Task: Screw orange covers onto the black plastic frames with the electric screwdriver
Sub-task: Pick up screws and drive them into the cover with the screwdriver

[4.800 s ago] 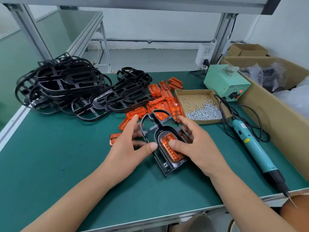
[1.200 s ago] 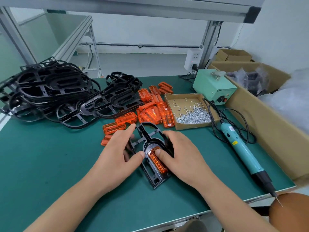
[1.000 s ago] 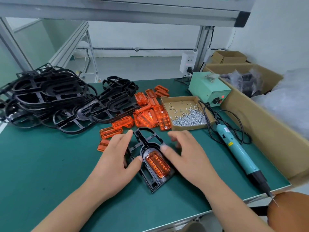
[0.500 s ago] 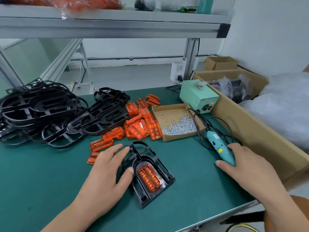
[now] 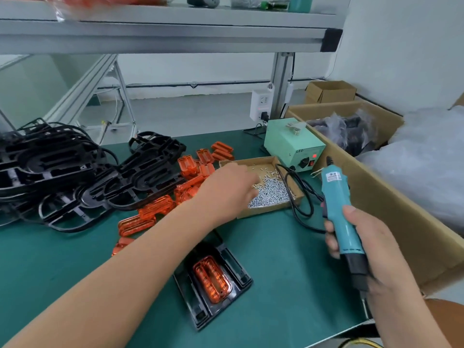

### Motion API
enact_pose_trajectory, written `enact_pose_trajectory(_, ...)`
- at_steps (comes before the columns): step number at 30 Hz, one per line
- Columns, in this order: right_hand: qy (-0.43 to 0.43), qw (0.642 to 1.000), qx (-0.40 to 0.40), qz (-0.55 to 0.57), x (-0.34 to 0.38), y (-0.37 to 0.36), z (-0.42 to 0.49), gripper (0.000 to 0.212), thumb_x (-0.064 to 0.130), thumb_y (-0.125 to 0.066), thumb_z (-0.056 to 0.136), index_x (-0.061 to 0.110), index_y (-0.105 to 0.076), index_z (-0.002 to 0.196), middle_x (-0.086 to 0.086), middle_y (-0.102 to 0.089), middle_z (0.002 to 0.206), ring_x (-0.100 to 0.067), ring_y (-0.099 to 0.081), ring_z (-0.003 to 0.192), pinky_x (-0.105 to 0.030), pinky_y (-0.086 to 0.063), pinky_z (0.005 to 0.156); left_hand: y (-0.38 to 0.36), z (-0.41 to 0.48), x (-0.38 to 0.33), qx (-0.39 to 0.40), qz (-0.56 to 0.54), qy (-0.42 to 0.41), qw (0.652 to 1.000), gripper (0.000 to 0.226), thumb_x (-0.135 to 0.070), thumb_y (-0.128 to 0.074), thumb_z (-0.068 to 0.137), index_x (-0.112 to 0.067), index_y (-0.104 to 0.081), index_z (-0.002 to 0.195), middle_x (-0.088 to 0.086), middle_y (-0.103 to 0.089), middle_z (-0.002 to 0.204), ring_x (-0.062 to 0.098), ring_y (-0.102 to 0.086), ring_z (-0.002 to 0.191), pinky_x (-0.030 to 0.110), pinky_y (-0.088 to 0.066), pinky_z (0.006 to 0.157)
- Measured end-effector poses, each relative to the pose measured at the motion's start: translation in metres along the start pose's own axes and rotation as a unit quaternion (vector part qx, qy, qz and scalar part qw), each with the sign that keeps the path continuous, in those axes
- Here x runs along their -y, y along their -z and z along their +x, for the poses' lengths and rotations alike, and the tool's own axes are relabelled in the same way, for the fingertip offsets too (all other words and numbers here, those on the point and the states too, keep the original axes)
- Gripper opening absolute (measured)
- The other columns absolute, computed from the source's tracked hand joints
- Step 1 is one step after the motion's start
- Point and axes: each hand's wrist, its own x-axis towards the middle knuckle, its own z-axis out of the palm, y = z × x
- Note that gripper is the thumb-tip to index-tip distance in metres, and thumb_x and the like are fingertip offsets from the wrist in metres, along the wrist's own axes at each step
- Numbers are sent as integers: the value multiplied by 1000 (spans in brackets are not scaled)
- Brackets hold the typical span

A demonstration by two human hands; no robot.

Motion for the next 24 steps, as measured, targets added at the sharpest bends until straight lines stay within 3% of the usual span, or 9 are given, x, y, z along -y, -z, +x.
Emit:
enact_pose_trajectory(2, -4, 1000, 8, 21, -3, -10, 2, 38, 29, -51, 108, -3, -66, 120, -12, -64, 82, -20, -53, 54, -28, -44, 43, -8, 24, -4, 69, 19, -9, 997, 31, -39, -61, 103, -17, -71, 124, 5, -71, 119, 27, -63, 115, 45, -55, 96)
enact_pose_trajectory(4, 4, 1000, 18, 24, -8, -18, 3, 38, 30, -52, 107, -4, -66, 118, -13, -64, 82, -20, -53, 54, -28, -44, 44, -16, 36, -3, 115, 1, -11, 993, 32, -41, -68, 99, -17, -73, 120, 4, -73, 118, 26, -65, 113, 39, -55, 89)
enact_pose_trajectory(8, 4, 999, 29, 41, -16, -28, 4, 42, 36, -57, 99, 0, -69, 115, -10, -65, 83, -19, -54, 55, -28, -43, 44, -23, 42, 6, 142, -52, -9, 988, 28, -37, -74, 97, -23, -73, 121, 0, -72, 119, 22, -63, 111, 34, -50, 86)
enact_pose_trajectory(12, 1, 997, 45, 57, -16, -38, 9, 38, 38, -55, 97, 7, -72, 112, -10, -64, 82, -18, -53, 55, -27, -44, 45, -24, 35, 12, 112, -74, -5, 991, 18, -24, -73, 96, -20, -78, 113, -1, -76, 111, 20, -66, 106, 37, -54, 89)
enact_pose_trajectory(20, 17, 993, 81, 78, -6, -66, 28, 34, 33, -46, 106, 10, -69, 115, -7, -63, 82, -17, -54, 58, -26, -47, 48, -29, 22, 10, 7, -56, -5, 998, 26, -18, -64, 100, -25, -80, 120, 0, -79, 113, 25, -69, 110, 41, -58, 89)
enact_pose_trajectory(24, 23, 993, 79, 84, -7, -77, 34, 34, 31, -45, 107, 7, -65, 120, -7, -63, 82, -17, -54, 58, -26, -47, 49, -24, 20, 13, 7, -73, -1, 997, 26, -16, -67, 98, -24, -81, 118, -3, -80, 110, 21, -71, 108, 38, -57, 90)
